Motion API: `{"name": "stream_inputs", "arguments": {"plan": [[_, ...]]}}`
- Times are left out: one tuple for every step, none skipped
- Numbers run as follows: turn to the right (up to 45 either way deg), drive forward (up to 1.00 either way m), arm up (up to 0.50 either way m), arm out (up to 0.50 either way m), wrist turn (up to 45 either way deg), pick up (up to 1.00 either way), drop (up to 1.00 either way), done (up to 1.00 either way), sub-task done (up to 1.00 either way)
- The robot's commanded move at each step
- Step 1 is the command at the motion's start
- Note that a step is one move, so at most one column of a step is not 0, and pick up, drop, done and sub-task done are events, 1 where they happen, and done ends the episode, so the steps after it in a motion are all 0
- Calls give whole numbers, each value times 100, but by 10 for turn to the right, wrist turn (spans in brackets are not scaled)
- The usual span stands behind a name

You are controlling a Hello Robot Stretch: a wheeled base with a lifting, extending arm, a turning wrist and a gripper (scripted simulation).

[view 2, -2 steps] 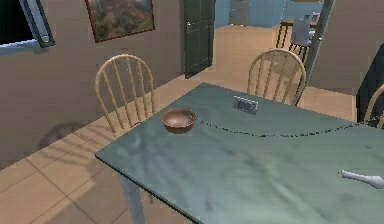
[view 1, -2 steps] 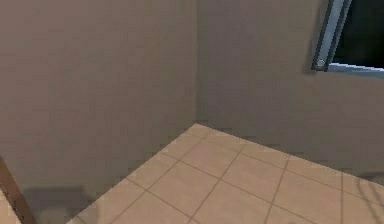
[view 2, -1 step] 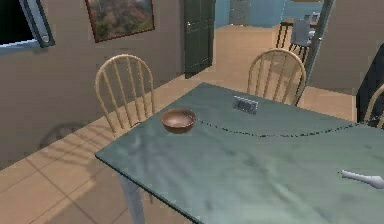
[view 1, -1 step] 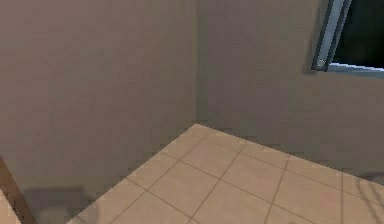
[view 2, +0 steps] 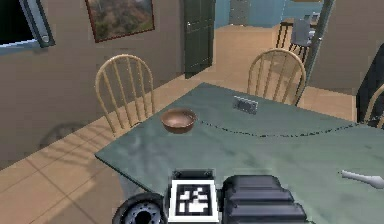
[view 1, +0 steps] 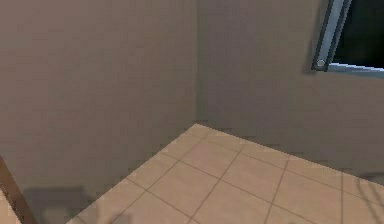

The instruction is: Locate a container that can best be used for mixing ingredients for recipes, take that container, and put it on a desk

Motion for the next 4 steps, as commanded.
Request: {"name": "stream_inputs", "arguments": {"plan": [[0, 0, 0, 50, 0, 0, 0, 0, 0], [0, 0, 0, 0, 450, 0, 0, 0, 0], [0, 0, 0, 0, 450, 0, 0, 0, 0], [0, 0, 0, 0, 450, 0, 0, 0, 0]]}}
